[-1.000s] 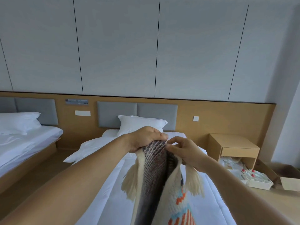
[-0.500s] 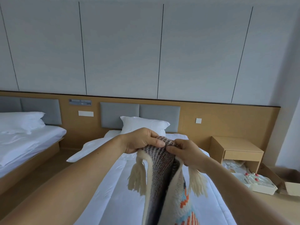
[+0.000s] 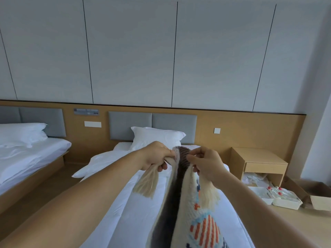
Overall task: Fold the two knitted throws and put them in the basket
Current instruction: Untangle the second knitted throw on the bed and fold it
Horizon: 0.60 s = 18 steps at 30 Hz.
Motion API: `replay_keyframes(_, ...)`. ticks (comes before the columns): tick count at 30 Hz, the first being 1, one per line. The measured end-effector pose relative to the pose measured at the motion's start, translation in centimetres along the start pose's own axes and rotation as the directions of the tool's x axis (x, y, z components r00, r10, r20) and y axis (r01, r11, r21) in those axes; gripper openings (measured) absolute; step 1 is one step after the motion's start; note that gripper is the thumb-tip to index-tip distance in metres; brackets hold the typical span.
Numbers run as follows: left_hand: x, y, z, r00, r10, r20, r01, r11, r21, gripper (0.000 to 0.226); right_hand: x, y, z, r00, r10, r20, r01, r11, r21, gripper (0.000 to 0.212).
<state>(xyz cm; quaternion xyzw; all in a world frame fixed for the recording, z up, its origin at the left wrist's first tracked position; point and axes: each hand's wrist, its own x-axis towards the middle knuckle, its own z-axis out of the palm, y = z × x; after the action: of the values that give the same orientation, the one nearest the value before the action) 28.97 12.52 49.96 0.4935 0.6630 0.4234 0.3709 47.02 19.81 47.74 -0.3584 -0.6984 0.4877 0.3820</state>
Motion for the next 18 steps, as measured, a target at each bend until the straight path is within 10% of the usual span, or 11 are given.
replay_keyframes(8,0.2,-0.2,1.7,0.974,-0.148,0.173,0.147,0.989,0.017,0.023,-1.0,-0.2,1.5,0.987,-0.05,0.154,0.085,0.968,-0.235,0.015)
replay_keyframes(18,-1.2,-2.2,2.1,0.909,-0.08,0.409,0.097,0.995,-0.021,0.008,-0.8,-0.4,1.9,0.952,0.129,0.276,-0.137,0.991,0.01,0.022)
